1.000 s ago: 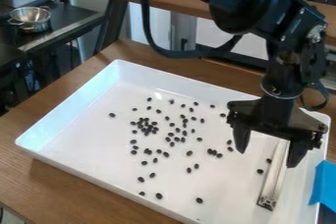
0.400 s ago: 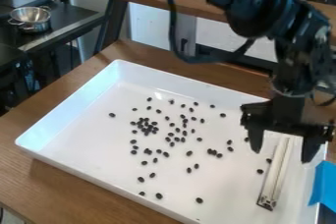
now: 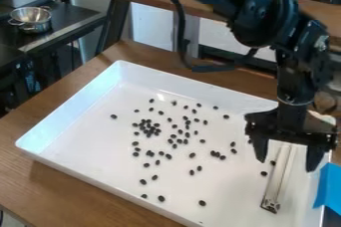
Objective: Sweep into pile
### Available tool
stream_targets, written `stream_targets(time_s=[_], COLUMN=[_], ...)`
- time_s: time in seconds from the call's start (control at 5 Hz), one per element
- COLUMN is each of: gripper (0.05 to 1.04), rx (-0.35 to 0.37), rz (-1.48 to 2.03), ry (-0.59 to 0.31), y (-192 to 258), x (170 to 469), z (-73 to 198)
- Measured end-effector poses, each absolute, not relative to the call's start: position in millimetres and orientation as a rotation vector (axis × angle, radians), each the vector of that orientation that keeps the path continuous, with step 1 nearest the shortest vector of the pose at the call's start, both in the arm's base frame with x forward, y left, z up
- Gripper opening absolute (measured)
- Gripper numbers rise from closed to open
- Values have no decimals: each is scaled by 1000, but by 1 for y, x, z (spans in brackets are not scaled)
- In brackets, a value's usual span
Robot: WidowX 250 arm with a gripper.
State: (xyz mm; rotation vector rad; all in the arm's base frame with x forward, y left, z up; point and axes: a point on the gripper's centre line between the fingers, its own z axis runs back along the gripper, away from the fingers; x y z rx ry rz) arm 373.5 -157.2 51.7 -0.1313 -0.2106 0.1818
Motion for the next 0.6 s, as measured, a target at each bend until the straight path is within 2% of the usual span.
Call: stream_targets(time_s=[0.4, 0.6], gripper=[973, 661], rx=[-158, -150], rz=[204, 230], ry=[-224, -200], y=[-161, -160], x=[375, 374], z=[39, 28])
